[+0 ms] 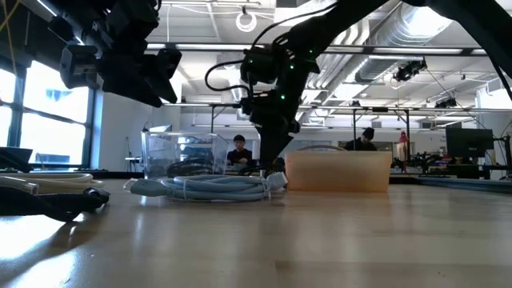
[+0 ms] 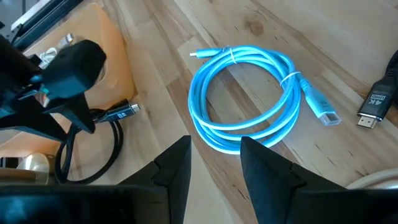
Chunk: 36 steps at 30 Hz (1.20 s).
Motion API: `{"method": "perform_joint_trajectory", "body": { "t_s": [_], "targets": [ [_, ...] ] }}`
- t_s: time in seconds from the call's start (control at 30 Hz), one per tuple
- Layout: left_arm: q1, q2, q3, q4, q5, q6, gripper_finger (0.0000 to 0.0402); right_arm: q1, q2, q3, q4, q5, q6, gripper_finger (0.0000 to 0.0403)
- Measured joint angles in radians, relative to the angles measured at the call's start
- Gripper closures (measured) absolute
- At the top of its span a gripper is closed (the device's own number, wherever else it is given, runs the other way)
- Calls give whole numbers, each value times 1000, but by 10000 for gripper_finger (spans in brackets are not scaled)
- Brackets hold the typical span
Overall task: Pick & Place USB Port
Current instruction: Put the black charger cable into the transparent bin
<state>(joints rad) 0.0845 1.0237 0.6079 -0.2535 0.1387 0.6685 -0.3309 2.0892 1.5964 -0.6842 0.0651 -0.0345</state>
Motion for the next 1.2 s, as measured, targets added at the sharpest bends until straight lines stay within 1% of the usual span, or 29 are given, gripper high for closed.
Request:
{"method": "perform_joint_trajectory", "body": {
  "t_s": [0.17,0.27,0.37,0.47,0.53,0.6,0.63,0.67,0.77,0.83,0.97,1.2],
  "targets": [
    [0,0,0,1,0,0,266,-3,0,-45,36,6,-1,194],
    [0,0,0,7,0,0,266,-3,-1,-63,55,33,-1,197],
    [0,0,0,13,0,0,266,-3,-1,-69,59,41,-5,214],
    [0,0,0,13,0,0,266,-4,-1,-69,59,50,-16,258],
    [0,0,0,12,0,0,266,-4,-1,-69,59,58,-16,305],
    [0,0,0,12,0,0,266,-3,-1,-69,58,71,-18,364],
    [0,0,0,12,0,0,266,-3,-1,-69,59,77,-24,381],
    [0,0,0,12,0,0,266,-3,-1,-69,59,83,-30,389],
    [0,0,0,11,0,0,266,-4,-1,-69,59,99,-13,385],
    [0,0,0,11,0,-1,266,-7,-1,-69,54,102,-16,395],
    [0,0,0,11,0,-1,266,-11,-1,-69,46,84,-16,398],
    [0,0,0,11,0,-1,266,0,-1,-68,35,140,-17,401]
  ]
}}
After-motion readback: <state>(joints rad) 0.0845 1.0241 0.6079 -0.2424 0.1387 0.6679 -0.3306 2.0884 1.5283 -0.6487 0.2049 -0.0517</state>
